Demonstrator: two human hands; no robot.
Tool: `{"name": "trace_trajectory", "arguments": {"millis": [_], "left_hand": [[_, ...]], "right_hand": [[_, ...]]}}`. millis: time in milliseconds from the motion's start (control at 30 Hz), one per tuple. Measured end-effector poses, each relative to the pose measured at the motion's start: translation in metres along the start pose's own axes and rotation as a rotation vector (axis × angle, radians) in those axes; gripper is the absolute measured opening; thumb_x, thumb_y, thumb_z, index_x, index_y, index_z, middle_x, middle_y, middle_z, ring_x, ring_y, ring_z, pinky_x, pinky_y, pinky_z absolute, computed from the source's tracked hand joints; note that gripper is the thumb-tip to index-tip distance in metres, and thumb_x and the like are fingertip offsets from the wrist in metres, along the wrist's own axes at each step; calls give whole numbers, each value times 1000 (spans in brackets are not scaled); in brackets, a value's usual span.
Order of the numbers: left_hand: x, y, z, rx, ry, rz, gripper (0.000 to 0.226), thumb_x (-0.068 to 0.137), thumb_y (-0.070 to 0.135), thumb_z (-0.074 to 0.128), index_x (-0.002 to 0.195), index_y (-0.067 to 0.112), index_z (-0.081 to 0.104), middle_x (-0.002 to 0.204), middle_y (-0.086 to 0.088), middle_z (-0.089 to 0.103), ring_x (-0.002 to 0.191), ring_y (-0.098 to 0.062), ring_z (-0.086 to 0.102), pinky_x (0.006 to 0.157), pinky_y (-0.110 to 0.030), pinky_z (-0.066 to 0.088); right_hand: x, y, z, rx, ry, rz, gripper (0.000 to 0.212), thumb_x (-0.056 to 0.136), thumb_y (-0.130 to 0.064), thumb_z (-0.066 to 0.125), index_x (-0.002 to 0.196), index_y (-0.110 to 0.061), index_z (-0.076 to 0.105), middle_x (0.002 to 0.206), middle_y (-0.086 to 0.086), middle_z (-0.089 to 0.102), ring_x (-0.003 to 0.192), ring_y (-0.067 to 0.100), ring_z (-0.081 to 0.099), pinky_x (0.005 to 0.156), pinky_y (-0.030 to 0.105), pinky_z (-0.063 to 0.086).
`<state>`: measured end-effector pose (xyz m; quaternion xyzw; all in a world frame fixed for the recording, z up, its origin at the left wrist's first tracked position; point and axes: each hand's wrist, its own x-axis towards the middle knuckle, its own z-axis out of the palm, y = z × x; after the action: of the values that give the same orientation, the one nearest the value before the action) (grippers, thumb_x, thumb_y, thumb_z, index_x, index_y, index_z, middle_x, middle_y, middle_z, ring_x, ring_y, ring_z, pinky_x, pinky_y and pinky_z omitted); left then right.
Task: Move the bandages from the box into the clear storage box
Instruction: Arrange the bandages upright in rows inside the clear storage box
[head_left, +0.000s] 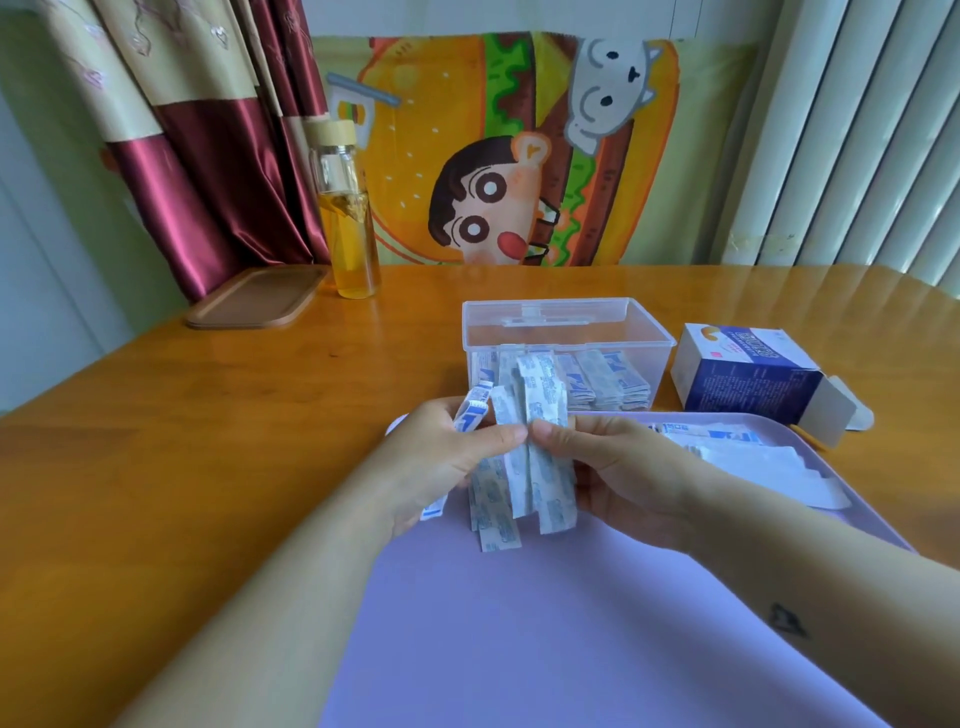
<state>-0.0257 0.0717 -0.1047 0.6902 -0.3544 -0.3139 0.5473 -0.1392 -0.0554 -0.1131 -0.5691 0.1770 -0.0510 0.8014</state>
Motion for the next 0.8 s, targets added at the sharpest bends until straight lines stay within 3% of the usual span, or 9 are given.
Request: {"name": "trace_trajectory", "arguments": {"millis": [133, 333, 400, 500, 600, 700, 767, 800], "left_hand": [[2, -3, 0, 17, 32, -8, 11, 83, 24, 69, 94, 27, 68, 69, 18, 70, 55, 7, 59, 48, -6, 39], [3, -4, -9, 123, 79, -47, 11, 81, 24, 73, 90, 28, 68, 85, 10, 73, 73, 0, 67, 61, -12, 45], [1, -4, -13, 231, 82, -77, 23, 80, 29, 73, 100, 30, 63, 89, 12, 69, 76, 6, 64, 64, -10, 45], [1, -9, -22, 412, 136, -123, 53, 78, 39, 72, 125, 26, 50, 98, 7, 62, 85, 0, 57, 70, -18, 41], [1, -9, -25, 455, 170, -120, 41, 82, 40, 68, 118, 26, 53, 95, 7, 56, 81, -3, 54, 64, -19, 38], [1, -9, -24, 465, 143, -115, 26, 85, 43, 63, 105, 28, 60, 92, 8, 66, 77, -3, 53, 63, -22, 37], [2, -10, -21, 482, 112, -104, 18, 88, 40, 60, 101, 28, 62, 82, 11, 69, 67, -3, 52, 61, -24, 36], [2, -9, -21, 480, 113, -95, 13, 90, 38, 58, 98, 28, 62, 80, 11, 69, 62, -2, 50, 60, -24, 36]], "right_hand": [[3, 3, 3, 105, 15, 40, 29, 92, -16, 49, 113, -1, 63, 111, 12, 69, 99, 20, 67, 86, 33, 54], [2, 4, -4, 32, 86, 61, 15, 88, -11, 57, 96, -1, 67, 88, 11, 74, 75, 16, 71, 62, 26, 58], [3, 4, -7, -9, 125, 59, 13, 84, -10, 62, 92, 0, 65, 85, 12, 73, 72, 18, 70, 65, 27, 59], [6, 3, -9, -149, 187, 57, 30, 82, -10, 67, 105, 8, 61, 93, 17, 72, 81, 24, 70, 72, 32, 58], [12, 0, -10, -277, 238, 58, 31, 83, -10, 68, 104, 11, 61, 101, 21, 70, 93, 29, 69, 86, 41, 55], [19, -2, -4, -436, 237, 64, 12, 81, -11, 71, 85, 0, 67, 94, 21, 69, 89, 33, 66, 92, 48, 51], [23, -2, -1, -588, 248, 57, 11, 80, -15, 74, 81, -6, 67, 85, 17, 67, 74, 25, 62, 81, 42, 57], [22, -4, 2, -659, 247, 61, 18, 80, -17, 74, 92, -6, 68, 83, 12, 66, 65, 17, 63, 66, 30, 58]]}}
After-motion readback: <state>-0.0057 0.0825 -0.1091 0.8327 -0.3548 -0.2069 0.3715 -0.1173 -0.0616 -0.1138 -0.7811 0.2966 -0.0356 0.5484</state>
